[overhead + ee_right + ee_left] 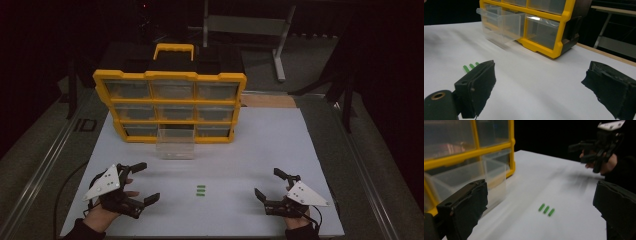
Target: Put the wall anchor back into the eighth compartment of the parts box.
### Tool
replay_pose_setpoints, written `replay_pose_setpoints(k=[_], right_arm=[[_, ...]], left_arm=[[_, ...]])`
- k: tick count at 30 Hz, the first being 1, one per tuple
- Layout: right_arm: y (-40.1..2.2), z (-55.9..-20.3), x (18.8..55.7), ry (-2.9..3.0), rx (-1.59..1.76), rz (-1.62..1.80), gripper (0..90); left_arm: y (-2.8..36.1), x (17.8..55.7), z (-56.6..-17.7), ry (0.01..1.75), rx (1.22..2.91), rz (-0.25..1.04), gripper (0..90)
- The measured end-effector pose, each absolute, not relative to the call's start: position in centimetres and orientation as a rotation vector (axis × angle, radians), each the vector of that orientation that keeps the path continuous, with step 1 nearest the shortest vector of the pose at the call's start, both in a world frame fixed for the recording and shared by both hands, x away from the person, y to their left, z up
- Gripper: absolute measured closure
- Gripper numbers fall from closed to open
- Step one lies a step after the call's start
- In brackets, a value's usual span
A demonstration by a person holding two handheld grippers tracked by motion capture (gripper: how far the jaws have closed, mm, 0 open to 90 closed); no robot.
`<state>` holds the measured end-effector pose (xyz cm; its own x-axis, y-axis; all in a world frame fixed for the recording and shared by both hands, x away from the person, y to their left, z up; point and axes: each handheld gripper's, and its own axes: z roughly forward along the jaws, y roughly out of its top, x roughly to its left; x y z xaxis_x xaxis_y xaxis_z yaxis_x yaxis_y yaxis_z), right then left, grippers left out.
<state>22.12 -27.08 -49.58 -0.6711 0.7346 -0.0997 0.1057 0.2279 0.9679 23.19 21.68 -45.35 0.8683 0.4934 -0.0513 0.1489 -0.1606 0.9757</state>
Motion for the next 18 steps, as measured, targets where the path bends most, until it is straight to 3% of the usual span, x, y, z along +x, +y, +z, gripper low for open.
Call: replay_pose_setpoints(k=[18], right_arm=[[-26.8,-49.6,22.2,1.961,0.762,1.491,8.5]], left_arm=[[16.2,26.6,-41.3,0.351,1.771,0.194,0.0]])
